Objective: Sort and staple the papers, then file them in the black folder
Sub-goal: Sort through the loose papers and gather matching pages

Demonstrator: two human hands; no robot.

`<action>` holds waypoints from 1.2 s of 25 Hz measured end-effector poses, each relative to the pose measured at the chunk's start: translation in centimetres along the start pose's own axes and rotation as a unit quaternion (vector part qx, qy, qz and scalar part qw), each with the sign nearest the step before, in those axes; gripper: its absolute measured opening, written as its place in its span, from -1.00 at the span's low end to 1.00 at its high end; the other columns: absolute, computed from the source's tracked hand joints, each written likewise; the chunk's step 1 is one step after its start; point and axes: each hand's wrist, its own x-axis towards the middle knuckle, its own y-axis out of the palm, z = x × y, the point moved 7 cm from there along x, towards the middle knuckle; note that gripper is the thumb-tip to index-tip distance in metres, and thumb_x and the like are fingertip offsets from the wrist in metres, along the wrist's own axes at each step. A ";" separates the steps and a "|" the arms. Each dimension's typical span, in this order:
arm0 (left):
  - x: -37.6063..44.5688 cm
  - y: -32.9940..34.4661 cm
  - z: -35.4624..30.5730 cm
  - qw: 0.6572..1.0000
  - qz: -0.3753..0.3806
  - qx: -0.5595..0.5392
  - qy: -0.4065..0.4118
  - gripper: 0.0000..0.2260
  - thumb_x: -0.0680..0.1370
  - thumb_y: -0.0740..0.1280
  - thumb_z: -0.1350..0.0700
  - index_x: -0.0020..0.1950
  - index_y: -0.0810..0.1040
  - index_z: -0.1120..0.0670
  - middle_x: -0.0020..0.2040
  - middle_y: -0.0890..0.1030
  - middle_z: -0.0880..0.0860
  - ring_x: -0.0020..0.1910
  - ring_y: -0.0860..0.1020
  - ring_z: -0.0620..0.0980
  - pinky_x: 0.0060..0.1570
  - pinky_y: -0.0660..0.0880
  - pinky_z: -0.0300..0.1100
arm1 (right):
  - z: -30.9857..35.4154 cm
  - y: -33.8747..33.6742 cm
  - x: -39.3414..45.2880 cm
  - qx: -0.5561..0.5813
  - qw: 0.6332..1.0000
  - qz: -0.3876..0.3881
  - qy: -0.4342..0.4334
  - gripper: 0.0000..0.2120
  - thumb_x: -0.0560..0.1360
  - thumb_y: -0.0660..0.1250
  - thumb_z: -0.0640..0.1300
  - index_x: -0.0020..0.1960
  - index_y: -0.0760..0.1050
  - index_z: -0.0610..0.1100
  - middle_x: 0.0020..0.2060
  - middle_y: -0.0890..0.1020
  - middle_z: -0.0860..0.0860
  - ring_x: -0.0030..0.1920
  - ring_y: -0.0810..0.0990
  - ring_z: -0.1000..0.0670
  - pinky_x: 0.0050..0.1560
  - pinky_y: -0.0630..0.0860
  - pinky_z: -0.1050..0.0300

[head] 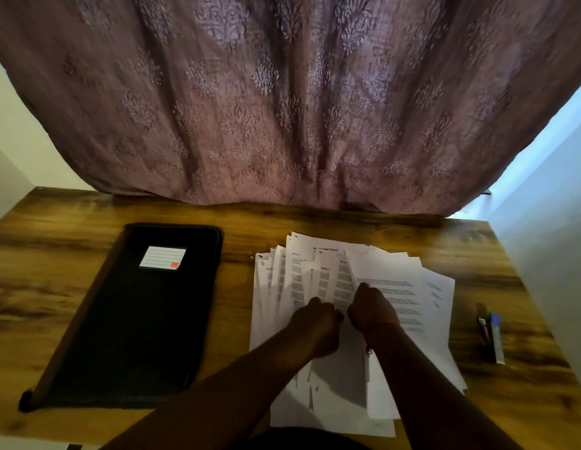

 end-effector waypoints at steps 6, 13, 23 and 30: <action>0.1 0.0 2.4 0.998 -0.036 -0.046 -0.023 -0.68 0.58 0.30 0.05 0.33 0.55 0.02 0.33 0.50 0.08 0.33 0.45 0.15 0.32 0.46 0.03 | -0.3 0.4 0.0 0.014 1.000 0.002 -0.012 -0.68 0.51 0.31 -0.20 0.25 0.38 -0.13 0.07 0.59 -0.12 0.08 0.61 -0.16 0.09 0.57 -0.06; -1.4 -2.3 3.3 0.989 -0.137 -0.030 -0.044 -0.74 0.62 0.23 -0.01 0.25 0.52 0.06 0.28 0.48 0.08 0.25 0.44 0.06 0.25 0.46 -0.05 | -2.2 -0.1 0.2 0.166 0.985 0.025 0.031 -0.77 0.51 0.29 -0.26 0.15 0.45 -0.11 -0.02 0.52 -0.03 0.14 0.53 -0.15 0.17 0.50 -0.08; 0.7 -2.3 -3.0 0.994 -0.102 0.024 0.021 -0.64 0.58 0.34 0.03 0.34 0.45 0.12 0.27 0.52 0.13 0.23 0.51 0.15 0.21 0.49 -0.01 | -3.1 -0.7 0.4 0.215 0.975 0.036 0.038 -0.61 0.49 0.34 -0.28 0.30 0.44 -0.15 0.21 0.54 -0.17 0.25 0.47 -0.21 0.30 0.45 -0.14; 2.3 0.1 -2.5 0.983 0.000 -0.150 -0.103 -0.68 0.61 0.30 -0.01 0.31 0.44 0.08 0.28 0.54 0.11 0.25 0.51 0.12 0.27 0.47 -0.02 | -5.1 -2.0 -0.5 0.270 0.961 -0.028 0.046 -0.65 0.52 0.34 -0.26 0.30 0.45 -0.14 0.19 0.56 -0.15 0.25 0.48 -0.20 0.29 0.42 -0.15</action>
